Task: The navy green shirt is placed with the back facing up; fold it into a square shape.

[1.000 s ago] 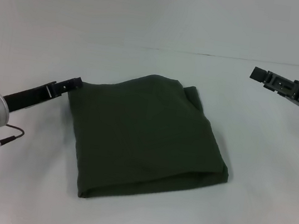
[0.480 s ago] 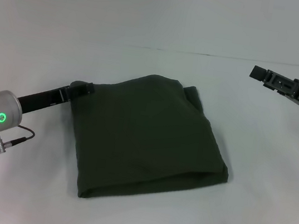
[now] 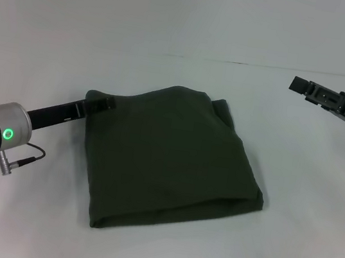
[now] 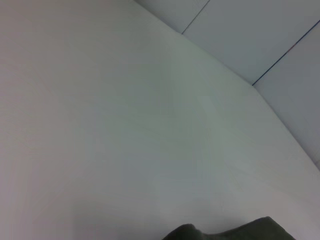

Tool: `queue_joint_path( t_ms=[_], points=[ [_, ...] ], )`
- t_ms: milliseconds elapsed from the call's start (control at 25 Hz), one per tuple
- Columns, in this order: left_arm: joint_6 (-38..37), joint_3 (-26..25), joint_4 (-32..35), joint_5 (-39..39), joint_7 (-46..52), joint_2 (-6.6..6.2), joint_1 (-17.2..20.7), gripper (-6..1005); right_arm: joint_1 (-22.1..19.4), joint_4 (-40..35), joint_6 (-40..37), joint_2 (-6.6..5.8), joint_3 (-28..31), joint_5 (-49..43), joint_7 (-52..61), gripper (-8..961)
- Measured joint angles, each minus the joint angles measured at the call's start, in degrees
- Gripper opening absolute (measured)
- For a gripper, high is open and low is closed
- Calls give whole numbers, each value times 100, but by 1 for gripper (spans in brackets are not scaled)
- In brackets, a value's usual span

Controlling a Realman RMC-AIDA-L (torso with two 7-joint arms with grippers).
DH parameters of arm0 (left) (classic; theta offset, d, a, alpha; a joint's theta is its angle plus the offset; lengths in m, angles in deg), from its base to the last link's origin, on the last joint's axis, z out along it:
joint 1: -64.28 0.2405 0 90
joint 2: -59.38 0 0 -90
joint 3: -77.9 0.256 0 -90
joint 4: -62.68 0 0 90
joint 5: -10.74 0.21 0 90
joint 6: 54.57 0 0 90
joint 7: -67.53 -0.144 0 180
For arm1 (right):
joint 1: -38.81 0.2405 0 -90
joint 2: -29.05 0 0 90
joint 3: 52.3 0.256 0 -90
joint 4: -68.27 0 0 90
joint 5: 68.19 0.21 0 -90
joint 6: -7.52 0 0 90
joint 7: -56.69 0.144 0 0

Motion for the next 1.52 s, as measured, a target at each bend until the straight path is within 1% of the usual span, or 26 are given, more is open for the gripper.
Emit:
queue_joint_path(
  t_ms=[240,440,560,760,960,1240,1400,1520],
  points=[
    [19,9,42,8,-60,0,-7,813,14,0,14,0,-31,0,0,905],
    [52,7,59,9,-172,-4,11,742,15,0,15,0,-31,0,-7,905],
    [82,7,62,10,-174,-6,18,499,16,0,15,0,-30,0,-9,905],
    [86,7,62,19,-174,-9,11,265,15,0,15,0,-30,0,-30,905],
    [89,7,61,68,-146,-9,-7,56,4,4,14,0,-30,0,-45,905],
    [74,95,56,69,-129,-9,-60,21,-17,3,1,27,-30,0,-83,904],
    [89,169,43,68,-116,-16,-185,1,-27,2,3,46,-30,11,-156,903],
    [91,231,36,70,-84,-36,-289,13,-29,1,-6,52,-30,11,-208,900]
  ],
)
